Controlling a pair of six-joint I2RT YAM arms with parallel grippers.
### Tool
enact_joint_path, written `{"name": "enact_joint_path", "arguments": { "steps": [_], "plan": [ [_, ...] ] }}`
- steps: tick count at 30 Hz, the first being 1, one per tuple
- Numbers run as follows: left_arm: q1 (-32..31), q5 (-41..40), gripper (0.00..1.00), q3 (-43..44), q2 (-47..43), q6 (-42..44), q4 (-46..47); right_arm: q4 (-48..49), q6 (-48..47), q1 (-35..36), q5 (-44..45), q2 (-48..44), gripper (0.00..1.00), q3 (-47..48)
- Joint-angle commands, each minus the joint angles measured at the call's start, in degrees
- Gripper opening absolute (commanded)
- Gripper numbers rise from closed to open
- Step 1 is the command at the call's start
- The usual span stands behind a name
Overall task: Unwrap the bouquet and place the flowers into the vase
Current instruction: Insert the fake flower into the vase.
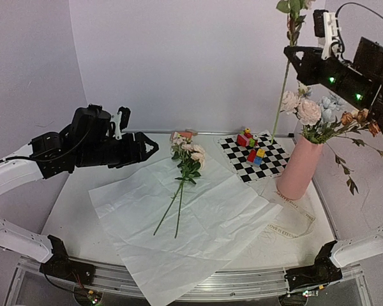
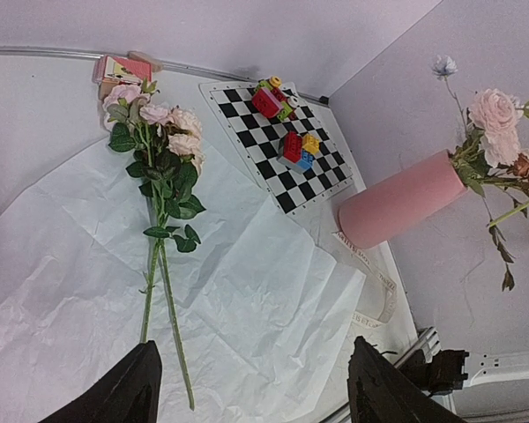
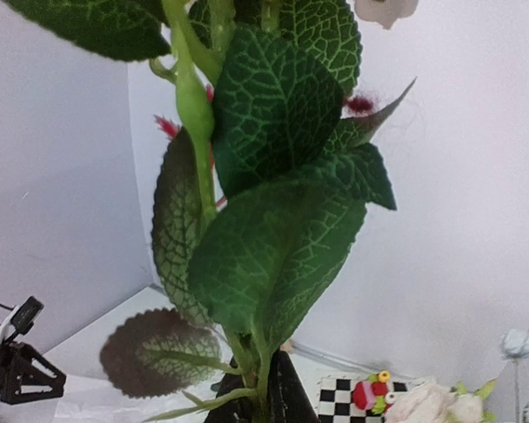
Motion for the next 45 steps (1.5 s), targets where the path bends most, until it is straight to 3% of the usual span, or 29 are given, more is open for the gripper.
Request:
{"name": "enact_joint_path", "arguments": {
  "steps": [1, 11, 20, 24, 35, 45],
  "plan": [
    [0.0, 0.0, 0.74, 1.9, 0.8, 0.8, 1.6, 1.4, -7.0, -0.1, 6.4, 1.7, 0.0, 8.6],
    [0.0, 0.0, 0.74, 4.1, 1.7, 2.5, 1.6, 1.8, -17.4, -0.1, 15.1, 5.2, 0.0, 22.5],
    [0.0, 0.3, 0.74, 4.3, 2.1, 2.4, 1.6, 6.0, -26.9, -0.1, 24.5, 6.8, 0.0, 28.3],
    [0.0, 0.1, 0.74, 4.3, 2.3, 2.4, 1.6, 6.3, -30.5, -0.6, 27.4, 6.9, 0.0, 26.7],
    [0.0, 2.2, 0.74, 6.8, 5.9, 2.8, 1.9, 6.5, -17.3, -15.4, 16.3, 7.4, 0.0, 17.6],
    [0.0, -0.9, 0.74, 4.4, 2.1, 1.1, 1.9, 6.1, -6.3, -27.5, 7.0, 8.5, 0.0, 13.0]
  ]
}}
